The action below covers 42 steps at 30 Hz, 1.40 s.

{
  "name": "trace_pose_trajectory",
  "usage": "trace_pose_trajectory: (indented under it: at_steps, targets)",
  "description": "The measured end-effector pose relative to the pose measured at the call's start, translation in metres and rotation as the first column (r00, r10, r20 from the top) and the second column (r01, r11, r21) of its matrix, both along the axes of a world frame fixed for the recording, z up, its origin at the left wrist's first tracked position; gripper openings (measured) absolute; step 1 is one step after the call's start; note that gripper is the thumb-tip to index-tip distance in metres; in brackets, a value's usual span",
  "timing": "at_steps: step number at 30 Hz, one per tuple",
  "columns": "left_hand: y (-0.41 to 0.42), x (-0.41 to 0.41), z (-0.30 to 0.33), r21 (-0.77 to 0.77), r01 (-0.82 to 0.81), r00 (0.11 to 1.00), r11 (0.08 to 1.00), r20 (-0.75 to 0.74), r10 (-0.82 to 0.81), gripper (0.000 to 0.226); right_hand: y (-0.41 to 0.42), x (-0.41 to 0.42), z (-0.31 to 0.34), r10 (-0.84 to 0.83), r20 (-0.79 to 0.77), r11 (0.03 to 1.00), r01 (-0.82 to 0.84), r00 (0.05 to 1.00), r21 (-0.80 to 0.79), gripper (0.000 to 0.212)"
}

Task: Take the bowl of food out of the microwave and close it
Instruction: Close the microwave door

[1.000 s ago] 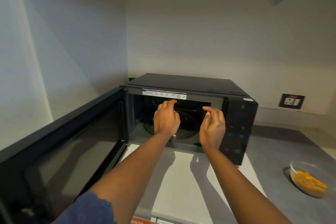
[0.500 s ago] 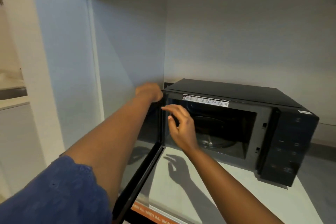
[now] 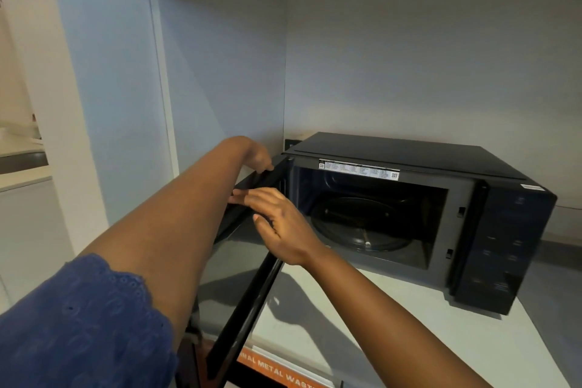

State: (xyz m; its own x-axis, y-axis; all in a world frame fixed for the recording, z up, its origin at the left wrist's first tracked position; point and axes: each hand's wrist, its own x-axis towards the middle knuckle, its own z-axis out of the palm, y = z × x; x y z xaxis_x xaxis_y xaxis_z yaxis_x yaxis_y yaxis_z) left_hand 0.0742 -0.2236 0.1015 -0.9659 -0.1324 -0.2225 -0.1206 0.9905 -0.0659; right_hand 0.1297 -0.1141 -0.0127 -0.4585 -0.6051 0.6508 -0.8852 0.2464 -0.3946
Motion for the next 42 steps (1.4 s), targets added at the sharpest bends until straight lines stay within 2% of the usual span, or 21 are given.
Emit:
trace_pose_trajectory:
  at_steps: [7, 11, 17, 22, 25, 29, 31, 34, 36, 39, 42]
  targets:
    - [0.011, -0.002, 0.010, -0.043, 0.028, 0.995, 0.999, 0.092, -0.024, 0.050, 0.017, -0.001, 0.005, -0.004, 0.088, 0.984, 0.020, 0.996, -0.178, 0.044]
    - [0.024, -0.007, 0.010, -0.125, 0.061, 0.995, 0.990, 0.088, -0.051, 0.049, 0.034, -0.001, 0.013, -0.015, 0.159, 0.986, 0.041, 0.987, -0.159, 0.037]
    - [0.049, -0.012, 0.006, -0.174, 0.053, 0.998, 0.983, 0.054, -0.044, 0.053, 0.075, 0.000, 0.036, -0.063, 0.323, 0.997, 0.045, 0.944, 0.062, 0.026]
    - [0.070, -0.014, 0.002, -0.245, 0.070, 0.997, 0.967, 0.004, -0.072, 0.057, 0.113, 0.014, 0.059, -0.188, 0.462, 0.956, 0.054, 0.866, 0.288, 0.044]
    - [0.084, -0.016, -0.001, -0.251, 0.083, 0.997, 0.965, 0.011, -0.083, 0.057, 0.137, 0.024, 0.071, -0.308, 0.449, 0.886, 0.080, 0.839, 0.457, 0.060]
    - [0.100, -0.025, -0.009, -0.294, 0.073, 0.996, 0.953, -0.024, -0.083, 0.062, 0.159, 0.035, 0.080, -0.407, 0.423, 0.807, 0.102, 0.810, 0.581, 0.076]
    - [0.110, -0.025, -0.015, -0.361, 0.050, 0.994, 0.931, -0.074, -0.082, 0.059, 0.166, 0.040, 0.082, -0.450, 0.382, 0.782, 0.149, 0.807, 0.606, 0.075]
    - [0.122, -0.024, -0.021, -0.427, 0.030, 0.992, 0.904, -0.101, -0.080, 0.054, 0.177, 0.042, 0.085, -0.549, 0.230, 0.708, 0.301, 0.804, 0.639, 0.065]
    - [0.127, -0.027, -0.026, -0.371, 0.040, 0.988, 0.928, -0.124, -0.092, 0.052, 0.186, 0.040, 0.082, -0.622, 0.156, 0.657, 0.403, 0.767, 0.637, 0.059]
    - [0.127, -0.038, -0.037, -0.137, 0.095, 0.958, 0.986, -0.257, -0.128, 0.053, 0.201, 0.030, 0.075, -0.696, 0.094, 0.600, 0.505, 0.712, 0.620, 0.054]
    - [0.131, -0.045, -0.049, 0.052, 0.292, 0.902, 0.955, -0.346, -0.257, 0.056, 0.215, 0.015, 0.066, -0.748, 0.034, 0.545, 0.585, 0.663, 0.601, 0.053]
